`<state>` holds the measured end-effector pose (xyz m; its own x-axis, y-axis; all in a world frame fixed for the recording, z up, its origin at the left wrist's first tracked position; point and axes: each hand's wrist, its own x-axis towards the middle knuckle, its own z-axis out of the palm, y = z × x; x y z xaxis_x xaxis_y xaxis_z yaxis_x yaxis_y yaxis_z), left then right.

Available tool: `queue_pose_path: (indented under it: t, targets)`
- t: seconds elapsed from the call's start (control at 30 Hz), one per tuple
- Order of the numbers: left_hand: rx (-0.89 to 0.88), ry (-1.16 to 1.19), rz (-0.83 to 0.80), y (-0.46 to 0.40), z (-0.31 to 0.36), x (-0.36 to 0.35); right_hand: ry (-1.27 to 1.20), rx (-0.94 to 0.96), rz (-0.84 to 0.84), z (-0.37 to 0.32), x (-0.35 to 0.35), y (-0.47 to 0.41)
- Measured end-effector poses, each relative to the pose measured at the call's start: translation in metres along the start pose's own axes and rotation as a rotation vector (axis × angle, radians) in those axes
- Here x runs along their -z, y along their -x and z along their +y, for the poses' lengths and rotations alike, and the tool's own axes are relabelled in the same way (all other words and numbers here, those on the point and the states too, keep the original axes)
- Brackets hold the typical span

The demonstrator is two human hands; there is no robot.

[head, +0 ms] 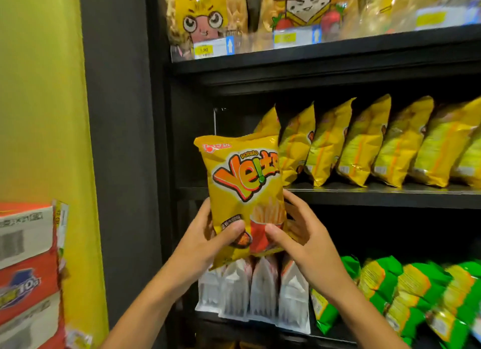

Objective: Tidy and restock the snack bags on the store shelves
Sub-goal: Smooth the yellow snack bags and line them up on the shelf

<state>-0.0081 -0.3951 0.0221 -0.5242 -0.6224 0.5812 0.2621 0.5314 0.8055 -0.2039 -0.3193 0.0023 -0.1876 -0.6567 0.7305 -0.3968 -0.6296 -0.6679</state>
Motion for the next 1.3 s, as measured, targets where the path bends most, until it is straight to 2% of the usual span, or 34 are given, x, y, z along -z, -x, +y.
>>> queue_pose_path:
  t: [0.17, 0.27, 0.33, 0.53, 0.67, 0.8, 0.97, 1.3]
  targets:
    - [-0.131, -0.043, 0.214, -0.035, 0.024, 0.028, 0.103, 0.061, -0.025, -0.012, -0.002, -0.048]
    - [-0.198, -0.112, 0.381, -0.064, 0.03, 0.039, 0.206, 0.099, 0.028, -0.018, 0.005, -0.082]
    - [-0.247, -0.211, 0.432, -0.087, 0.027, 0.043, 0.269, 0.111, 0.073, -0.016, 0.01, -0.105]
    - [-0.19, -0.418, 0.434, -0.157, 0.006, 0.045, 0.475, 0.116, 0.192, 0.0, 0.007, -0.162]
    - [-0.205, -0.47, 0.423, -0.194, -0.019, 0.049, 0.669, 0.173, 0.299, 0.015, -0.014, -0.186]
    - [-0.122, -0.543, 0.376, -0.213, -0.041, 0.054, 0.825, 0.149, 0.335, 0.031, -0.027, -0.199]
    - [0.015, -0.518, 0.207, -0.216, -0.052, 0.059, 0.856, 0.09, 0.344, 0.038, -0.035, -0.203]
    - [0.002, -0.636, 0.083, -0.227, -0.06, 0.066, 0.906, 0.078, 0.368, 0.042, -0.034, -0.208]
